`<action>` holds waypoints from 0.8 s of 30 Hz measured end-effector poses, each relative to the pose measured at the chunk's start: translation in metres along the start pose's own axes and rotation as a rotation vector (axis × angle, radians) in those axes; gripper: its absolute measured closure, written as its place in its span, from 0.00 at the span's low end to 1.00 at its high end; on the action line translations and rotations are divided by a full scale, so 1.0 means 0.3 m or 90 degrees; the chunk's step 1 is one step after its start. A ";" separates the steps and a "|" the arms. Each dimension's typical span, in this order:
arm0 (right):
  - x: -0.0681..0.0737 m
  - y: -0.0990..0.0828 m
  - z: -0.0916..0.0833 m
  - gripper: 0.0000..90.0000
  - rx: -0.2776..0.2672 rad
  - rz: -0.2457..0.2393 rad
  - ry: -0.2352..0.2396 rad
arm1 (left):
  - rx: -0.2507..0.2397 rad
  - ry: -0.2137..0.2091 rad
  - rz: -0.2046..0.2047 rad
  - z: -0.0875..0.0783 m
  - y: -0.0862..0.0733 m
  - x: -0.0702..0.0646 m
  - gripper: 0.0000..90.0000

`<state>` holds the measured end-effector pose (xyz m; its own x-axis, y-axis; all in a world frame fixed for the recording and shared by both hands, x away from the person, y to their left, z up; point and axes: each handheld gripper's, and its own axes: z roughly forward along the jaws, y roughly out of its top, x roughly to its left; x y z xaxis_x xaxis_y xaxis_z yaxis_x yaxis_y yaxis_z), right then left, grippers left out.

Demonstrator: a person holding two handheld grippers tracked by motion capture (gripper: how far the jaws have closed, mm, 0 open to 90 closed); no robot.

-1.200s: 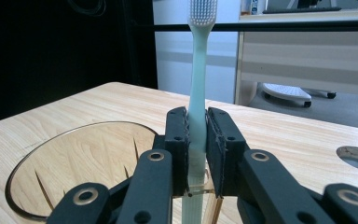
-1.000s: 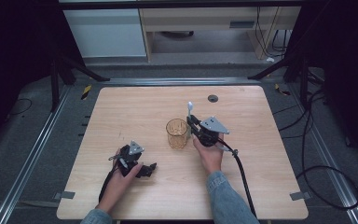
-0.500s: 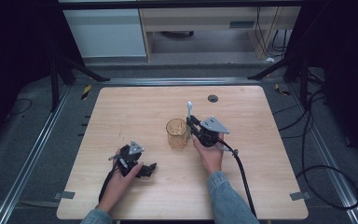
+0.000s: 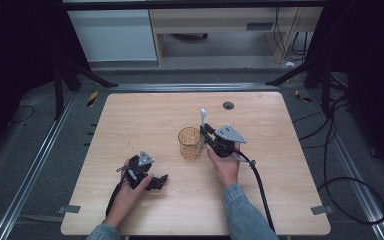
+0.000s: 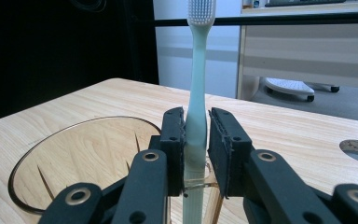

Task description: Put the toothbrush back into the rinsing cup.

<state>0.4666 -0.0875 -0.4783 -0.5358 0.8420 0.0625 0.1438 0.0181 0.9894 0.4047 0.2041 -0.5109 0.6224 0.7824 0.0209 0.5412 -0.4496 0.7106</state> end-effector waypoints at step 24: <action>0.003 0.039 -0.025 0.61 0.016 -0.002 -0.008 | 0.000 0.000 0.000 0.000 0.000 0.000 0.00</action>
<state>0.4615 -0.0906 -0.4656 -0.5253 0.8489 0.0581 0.1628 0.0332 0.9861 0.4048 0.2041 -0.5109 0.6227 0.7822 0.0211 0.5410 -0.4499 0.7106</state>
